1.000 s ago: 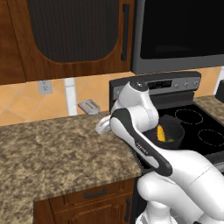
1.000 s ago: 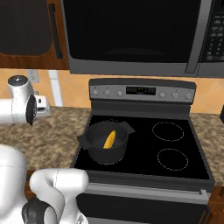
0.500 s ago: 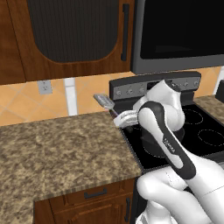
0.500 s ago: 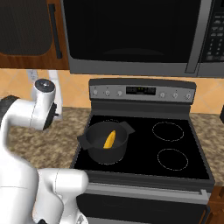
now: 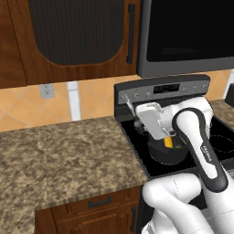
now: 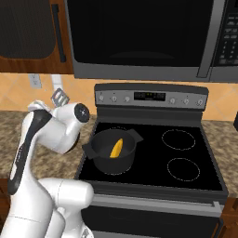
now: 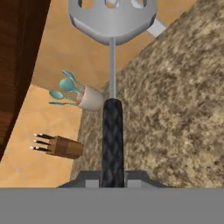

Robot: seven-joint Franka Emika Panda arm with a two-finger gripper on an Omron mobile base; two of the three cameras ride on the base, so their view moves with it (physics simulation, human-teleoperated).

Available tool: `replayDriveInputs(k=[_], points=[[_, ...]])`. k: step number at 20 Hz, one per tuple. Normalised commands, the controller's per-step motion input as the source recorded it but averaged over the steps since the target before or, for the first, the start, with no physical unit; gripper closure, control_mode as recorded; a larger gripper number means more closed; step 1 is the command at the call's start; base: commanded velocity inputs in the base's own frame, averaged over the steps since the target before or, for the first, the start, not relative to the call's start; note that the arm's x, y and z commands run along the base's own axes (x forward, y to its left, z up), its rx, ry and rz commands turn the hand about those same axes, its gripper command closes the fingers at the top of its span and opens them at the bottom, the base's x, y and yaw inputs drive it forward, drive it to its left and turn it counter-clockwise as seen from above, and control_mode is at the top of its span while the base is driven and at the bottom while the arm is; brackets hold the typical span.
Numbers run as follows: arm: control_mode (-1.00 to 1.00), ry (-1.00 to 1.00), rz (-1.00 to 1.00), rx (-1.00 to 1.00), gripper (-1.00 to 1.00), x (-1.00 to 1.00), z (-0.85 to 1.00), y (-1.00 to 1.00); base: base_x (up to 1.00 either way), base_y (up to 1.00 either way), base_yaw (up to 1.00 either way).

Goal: Put the avocado and corn in the pot. Retrieve the spatula and lightly stir the vegetables in the pot.

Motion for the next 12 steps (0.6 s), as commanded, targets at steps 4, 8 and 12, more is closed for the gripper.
replayDriveInputs(k=[4, 8, 12], points=[[-1.0, 0.49, -0.16, 0.59, 1.0, -0.02, 0.61, -0.43, 0.0, 0.0, 0.0], [-1.0, 0.29, -0.02, 0.45, 1.0, -0.03, 0.26, -0.31, 0.0, 0.0, 0.0], [-1.0, 0.06, -0.01, 0.26, 1.0, 0.0, 0.0, -0.36, 0.0, 0.0, 0.0]])
